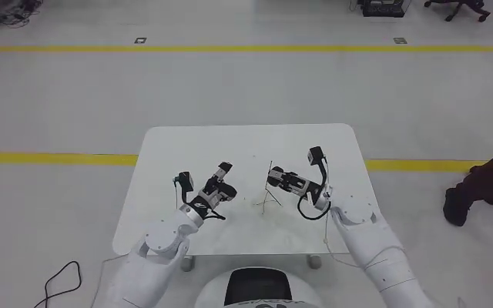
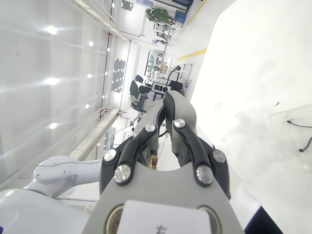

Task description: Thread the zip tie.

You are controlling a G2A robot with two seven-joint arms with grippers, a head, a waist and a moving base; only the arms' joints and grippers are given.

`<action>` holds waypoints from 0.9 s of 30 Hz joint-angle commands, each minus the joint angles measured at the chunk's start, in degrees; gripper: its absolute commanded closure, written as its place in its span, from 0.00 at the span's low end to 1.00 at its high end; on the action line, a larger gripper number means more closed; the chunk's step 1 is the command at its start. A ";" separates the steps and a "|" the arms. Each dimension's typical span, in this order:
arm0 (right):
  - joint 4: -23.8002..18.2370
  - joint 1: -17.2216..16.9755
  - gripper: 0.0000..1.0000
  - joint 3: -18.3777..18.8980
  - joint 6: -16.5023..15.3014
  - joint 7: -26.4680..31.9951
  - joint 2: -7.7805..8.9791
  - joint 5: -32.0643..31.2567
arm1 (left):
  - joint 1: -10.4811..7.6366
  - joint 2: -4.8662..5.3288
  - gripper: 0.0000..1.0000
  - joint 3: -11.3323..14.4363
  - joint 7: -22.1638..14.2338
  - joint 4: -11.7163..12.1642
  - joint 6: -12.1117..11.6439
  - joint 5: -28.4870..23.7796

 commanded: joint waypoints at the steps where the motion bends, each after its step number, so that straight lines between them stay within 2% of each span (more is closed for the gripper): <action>1: 0.23 0.30 1.00 -0.36 0.00 0.19 -0.12 0.78 | -0.25 -0.04 0.00 0.25 0.91 0.08 0.53 0.31; 2: 0.23 0.30 1.00 -0.36 0.00 0.19 -0.12 0.78 | -0.31 -0.04 0.00 0.24 2.00 -0.24 0.38 1.16; 10: 0.01 0.17 1.00 -0.41 0.26 -0.88 -0.14 0.50 | -0.44 -0.07 0.00 0.61 2.34 -0.11 0.60 1.76; 14: -0.75 -0.25 1.00 -1.32 0.78 -4.94 -0.37 0.15 | -0.21 -0.25 0.00 1.95 0.65 -0.82 -2.36 0.19; 17: -0.69 -0.30 1.00 -2.08 0.73 -6.26 -0.60 1.46 | 0.02 -0.43 0.00 2.50 1.77 -0.44 -3.63 -1.11; 18: -0.69 -0.30 1.00 -2.08 0.73 -6.26 -0.60 1.46 | -0.06 -0.52 0.00 2.54 2.74 -0.27 -3.66 -1.58; 27: -0.72 -0.35 1.00 -2.10 0.81 -6.46 -0.60 1.43 | -0.12 -0.52 0.00 2.55 2.81 -0.31 -3.72 -1.50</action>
